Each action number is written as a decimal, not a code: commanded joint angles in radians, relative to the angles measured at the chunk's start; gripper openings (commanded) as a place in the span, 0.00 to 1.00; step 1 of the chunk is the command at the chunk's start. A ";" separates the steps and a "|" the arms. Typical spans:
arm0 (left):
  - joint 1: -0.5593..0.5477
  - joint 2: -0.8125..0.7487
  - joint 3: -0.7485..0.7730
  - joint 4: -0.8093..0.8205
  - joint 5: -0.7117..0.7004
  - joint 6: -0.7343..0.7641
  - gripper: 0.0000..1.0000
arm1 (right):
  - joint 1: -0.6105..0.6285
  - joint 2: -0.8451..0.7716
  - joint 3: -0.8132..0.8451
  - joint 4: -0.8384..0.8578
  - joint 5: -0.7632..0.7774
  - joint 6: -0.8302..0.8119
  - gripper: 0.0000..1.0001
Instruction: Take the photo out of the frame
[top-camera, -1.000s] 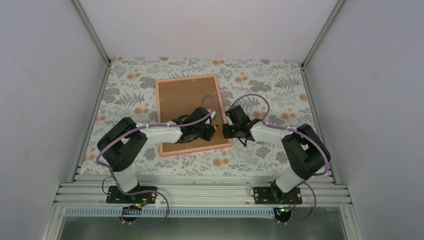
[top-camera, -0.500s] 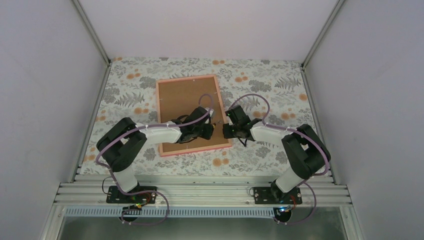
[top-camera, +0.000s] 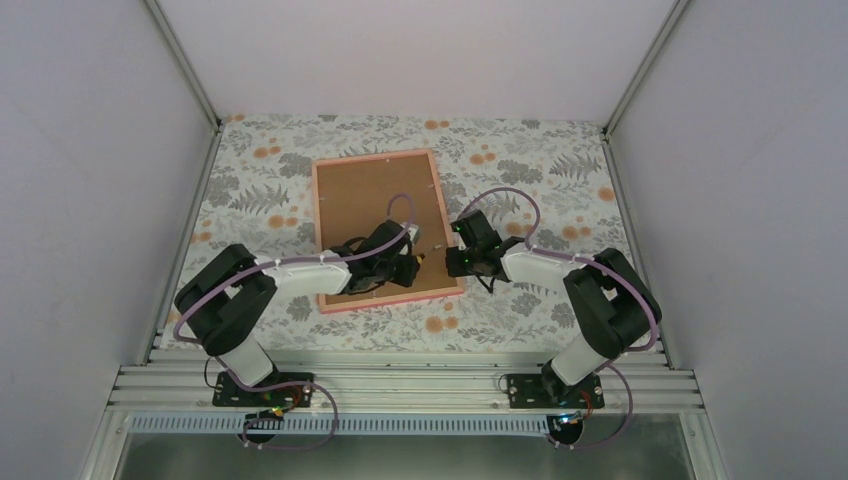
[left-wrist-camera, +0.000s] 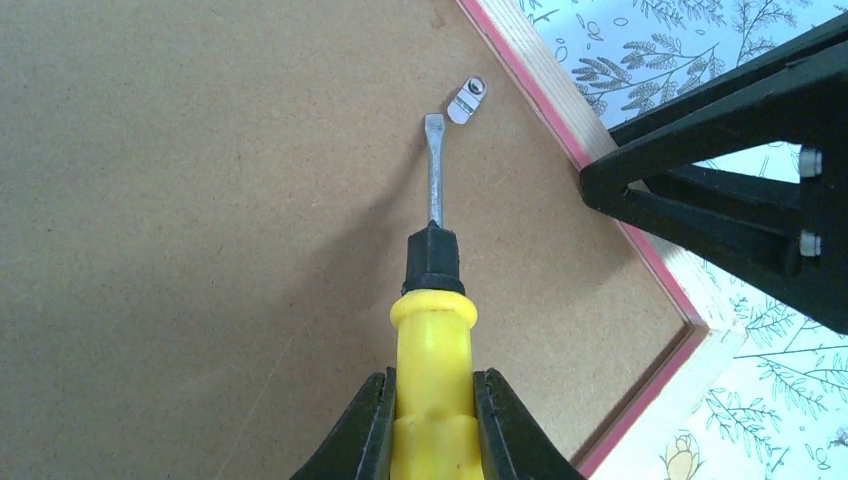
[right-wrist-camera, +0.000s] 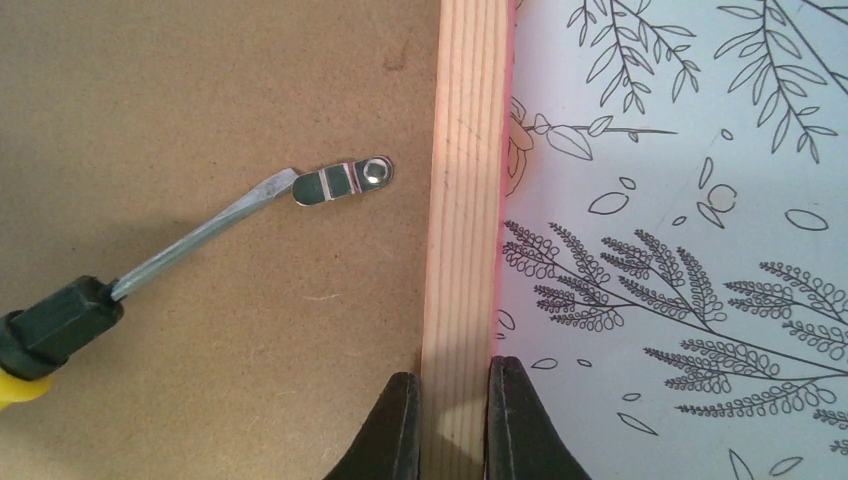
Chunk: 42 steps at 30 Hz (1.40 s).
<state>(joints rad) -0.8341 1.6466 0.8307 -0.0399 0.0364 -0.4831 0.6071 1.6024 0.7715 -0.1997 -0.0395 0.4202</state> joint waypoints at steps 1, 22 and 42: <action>-0.005 -0.037 -0.019 -0.022 0.000 -0.008 0.02 | 0.002 0.009 -0.024 -0.021 -0.058 -0.012 0.04; 0.006 -0.187 -0.053 -0.109 -0.102 0.042 0.03 | 0.002 -0.174 -0.085 -0.185 -0.107 -0.036 0.18; 0.116 -0.102 0.070 -0.085 -0.024 0.148 0.03 | -0.089 0.147 0.252 0.019 -0.004 -0.097 0.36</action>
<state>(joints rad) -0.7422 1.5036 0.8433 -0.1509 -0.0292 -0.3737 0.5472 1.6859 0.9531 -0.2386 -0.0734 0.3473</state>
